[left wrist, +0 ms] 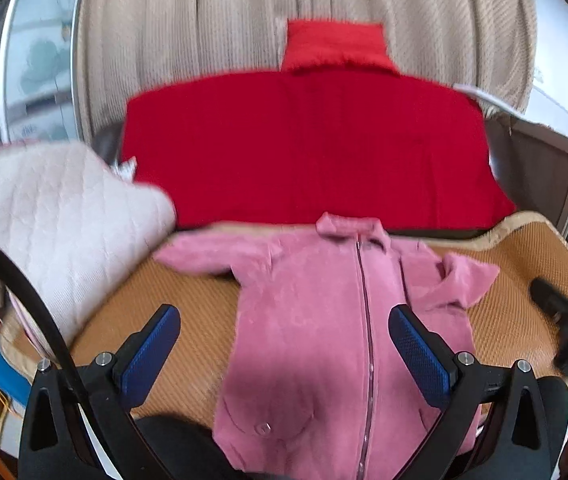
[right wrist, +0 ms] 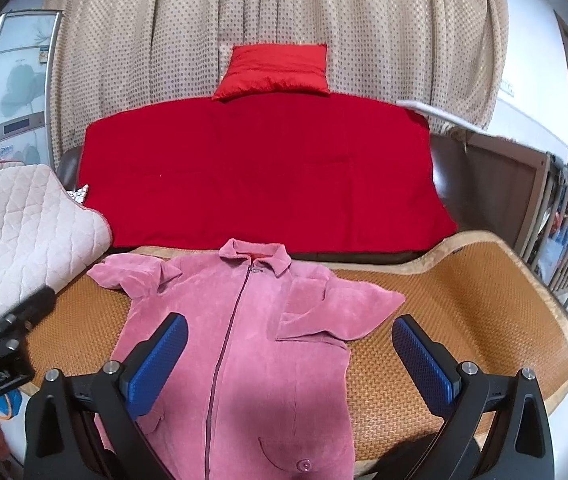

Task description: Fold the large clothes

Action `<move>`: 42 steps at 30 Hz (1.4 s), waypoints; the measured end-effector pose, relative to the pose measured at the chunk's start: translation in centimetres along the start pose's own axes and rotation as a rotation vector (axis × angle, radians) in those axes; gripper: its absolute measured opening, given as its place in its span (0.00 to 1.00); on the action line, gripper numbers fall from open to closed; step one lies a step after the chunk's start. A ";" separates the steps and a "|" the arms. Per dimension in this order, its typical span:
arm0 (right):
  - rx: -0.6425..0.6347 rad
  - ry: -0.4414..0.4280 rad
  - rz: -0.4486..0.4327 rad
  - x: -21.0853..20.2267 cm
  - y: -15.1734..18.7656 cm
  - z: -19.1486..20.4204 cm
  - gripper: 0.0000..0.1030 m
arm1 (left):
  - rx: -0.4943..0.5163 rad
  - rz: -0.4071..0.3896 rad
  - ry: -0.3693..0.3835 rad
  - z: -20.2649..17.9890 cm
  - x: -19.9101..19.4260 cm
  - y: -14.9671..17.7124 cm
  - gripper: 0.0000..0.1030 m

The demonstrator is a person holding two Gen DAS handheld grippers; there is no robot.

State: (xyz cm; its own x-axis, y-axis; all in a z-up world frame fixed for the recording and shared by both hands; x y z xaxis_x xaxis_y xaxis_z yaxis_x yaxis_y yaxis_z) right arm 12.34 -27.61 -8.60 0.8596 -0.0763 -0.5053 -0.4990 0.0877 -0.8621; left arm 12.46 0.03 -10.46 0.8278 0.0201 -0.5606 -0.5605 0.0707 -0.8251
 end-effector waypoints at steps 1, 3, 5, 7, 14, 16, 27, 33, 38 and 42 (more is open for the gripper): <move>0.011 0.010 0.008 0.6 0.2 -0.6 1.00 | -0.007 0.013 0.003 0.0 0.4 0.4 1.00; 0.029 0.024 0.017 1.4 0.4 -1.5 1.00 | -0.013 0.026 0.003 -0.2 0.9 0.9 1.00; 0.054 0.033 0.030 2.1 0.6 -2.5 1.00 | -0.009 0.021 -0.013 -0.4 0.8 1.1 1.00; 0.075 0.037 0.039 2.4 0.9 -3.4 1.00 | -0.023 0.019 -0.027 -0.5 0.1 1.0 1.00; 0.059 0.050 0.016 0.9 0.4 -3.9 1.00 | -0.088 -0.037 0.010 -0.9 -4.3 0.5 1.00; 0.049 0.054 0.005 0.3 0.2 -4.0 1.00 | -0.109 -0.084 0.034 -0.8 -6.0 0.2 1.00; 0.137 0.102 0.013 1.6 0.1 -9.9 1.00 | -0.052 -0.029 -0.090 1.0 -1.4 -3.6 1.00; 0.187 0.142 0.023 3.7 -0.3 -12.9 1.00 | -0.006 -0.107 -0.019 -1.9 -0.2 -7.3 1.00; 0.201 0.153 0.043 5.8 -0.5 -14.2 1.00 | -0.001 -0.147 -0.028 -4.0 2.5 -8.1 1.00; 0.201 0.166 0.052 7.4 -0.6 -14.6 1.00 | 0.021 -0.101 -0.042 -5.1 5.7 -7.7 1.00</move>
State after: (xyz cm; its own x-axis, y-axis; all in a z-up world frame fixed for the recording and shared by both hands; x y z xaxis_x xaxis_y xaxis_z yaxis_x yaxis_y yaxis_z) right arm 17.38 -42.71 -12.34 0.7952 -0.2267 -0.5624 -0.4959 0.2906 -0.8183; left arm 21.36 -5.45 -7.59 0.8806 0.0537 -0.4709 -0.4739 0.0958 -0.8753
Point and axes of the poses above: each gripper's, at about its wrist camera, not at the fingertips, and x roughly the way its jaws point, z to its left, y to its underside, the point moved 9 cm from there along x, roughly the way its jaws point, and after that the axes turned 6 degrees about -y, right-handed, at the moved point
